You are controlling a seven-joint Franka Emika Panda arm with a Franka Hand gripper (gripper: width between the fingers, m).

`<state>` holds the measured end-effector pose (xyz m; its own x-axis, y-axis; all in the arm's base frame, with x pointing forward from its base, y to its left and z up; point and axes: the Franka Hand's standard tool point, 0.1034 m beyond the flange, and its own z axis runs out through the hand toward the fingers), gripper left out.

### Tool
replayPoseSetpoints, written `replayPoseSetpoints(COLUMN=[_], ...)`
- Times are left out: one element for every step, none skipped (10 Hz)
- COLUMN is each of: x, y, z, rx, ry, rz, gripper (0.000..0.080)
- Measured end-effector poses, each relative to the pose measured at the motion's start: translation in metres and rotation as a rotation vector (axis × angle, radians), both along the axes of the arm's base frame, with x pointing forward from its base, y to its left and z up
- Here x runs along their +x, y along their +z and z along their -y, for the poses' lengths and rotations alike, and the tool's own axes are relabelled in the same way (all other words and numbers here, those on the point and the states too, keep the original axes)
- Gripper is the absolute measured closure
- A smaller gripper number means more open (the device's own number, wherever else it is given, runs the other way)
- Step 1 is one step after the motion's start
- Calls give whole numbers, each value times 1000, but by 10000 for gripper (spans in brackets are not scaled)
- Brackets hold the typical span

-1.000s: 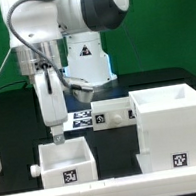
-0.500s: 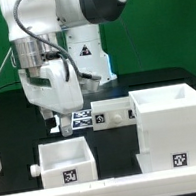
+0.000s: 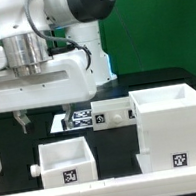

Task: Assemble drawer

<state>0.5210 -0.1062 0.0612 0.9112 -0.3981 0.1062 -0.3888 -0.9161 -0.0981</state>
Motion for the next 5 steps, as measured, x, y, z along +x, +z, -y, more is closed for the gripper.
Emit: replayPoseSetpoints(x=[1,1,3,10,15], y=[1,1,2,5,10], z=[2,3,0,-9,-11], rx=[-14,-19,-50,-95,-100], ry=[72,104,246,448,600], rz=[4,5,2,-2,0], gripper=[150,150,150,150,150])
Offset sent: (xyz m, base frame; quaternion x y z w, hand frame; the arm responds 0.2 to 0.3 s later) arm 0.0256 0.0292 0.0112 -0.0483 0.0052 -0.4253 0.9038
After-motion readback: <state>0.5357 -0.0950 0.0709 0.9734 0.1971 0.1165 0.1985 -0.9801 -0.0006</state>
